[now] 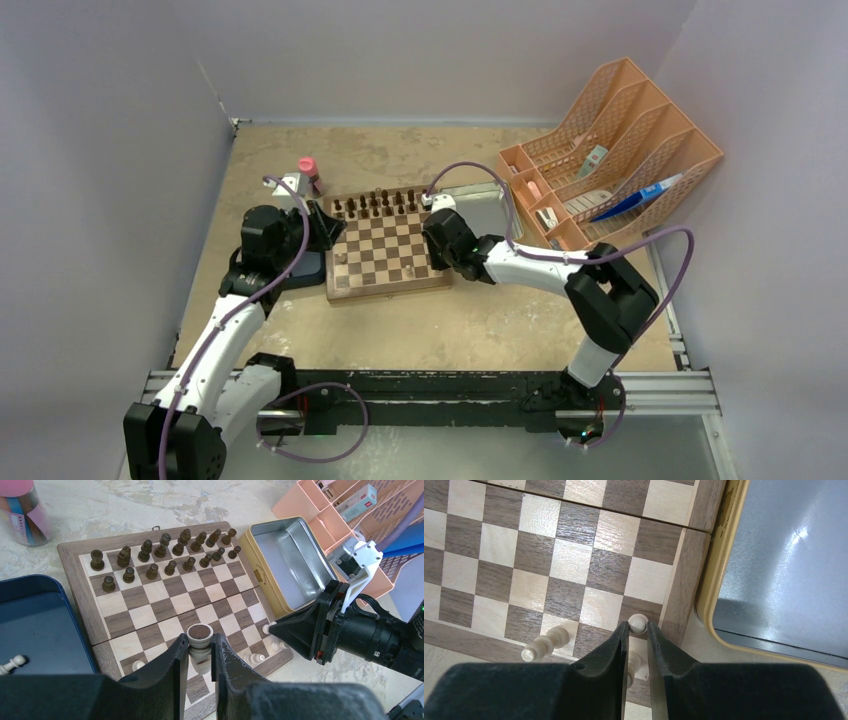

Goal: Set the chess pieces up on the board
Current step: Place the chess piece on the chessboard.

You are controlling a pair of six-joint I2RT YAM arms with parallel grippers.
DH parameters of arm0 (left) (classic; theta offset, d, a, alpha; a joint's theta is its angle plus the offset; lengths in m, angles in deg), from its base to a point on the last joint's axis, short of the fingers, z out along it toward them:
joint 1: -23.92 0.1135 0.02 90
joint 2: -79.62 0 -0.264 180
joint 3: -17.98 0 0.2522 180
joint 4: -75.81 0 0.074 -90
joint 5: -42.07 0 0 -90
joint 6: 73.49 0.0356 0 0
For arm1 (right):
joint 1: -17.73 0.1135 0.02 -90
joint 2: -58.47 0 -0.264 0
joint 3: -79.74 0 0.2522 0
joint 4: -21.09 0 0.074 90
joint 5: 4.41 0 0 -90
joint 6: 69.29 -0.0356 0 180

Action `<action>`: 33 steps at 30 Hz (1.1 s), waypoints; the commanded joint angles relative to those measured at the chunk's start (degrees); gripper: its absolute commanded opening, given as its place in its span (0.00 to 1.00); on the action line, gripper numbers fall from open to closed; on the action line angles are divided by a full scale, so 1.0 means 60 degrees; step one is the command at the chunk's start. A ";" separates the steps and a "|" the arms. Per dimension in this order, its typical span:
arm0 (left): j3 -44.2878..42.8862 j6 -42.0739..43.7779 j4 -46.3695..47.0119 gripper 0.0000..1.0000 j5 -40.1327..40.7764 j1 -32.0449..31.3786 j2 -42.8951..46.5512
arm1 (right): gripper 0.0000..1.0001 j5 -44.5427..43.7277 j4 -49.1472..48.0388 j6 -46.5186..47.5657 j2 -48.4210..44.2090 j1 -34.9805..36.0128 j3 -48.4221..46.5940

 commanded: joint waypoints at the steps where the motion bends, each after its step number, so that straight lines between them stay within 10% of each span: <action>1: 0.0021 0.0165 0.0232 0.00 -0.0043 0.0023 0.0133 | 0.23 -0.0205 0.0060 -0.0129 -0.0511 0.0044 -0.0129; 21: -0.0521 -0.0724 -0.0440 0.00 -0.1019 0.0023 0.0193 | 0.33 -0.0247 0.0741 -0.0336 -0.1611 0.0046 -0.0529; 33: -0.1227 -0.4951 -0.0983 0.00 -0.2694 0.0023 0.0502 | 0.38 0.1900 -0.4290 0.1324 -0.4254 0.0065 0.1083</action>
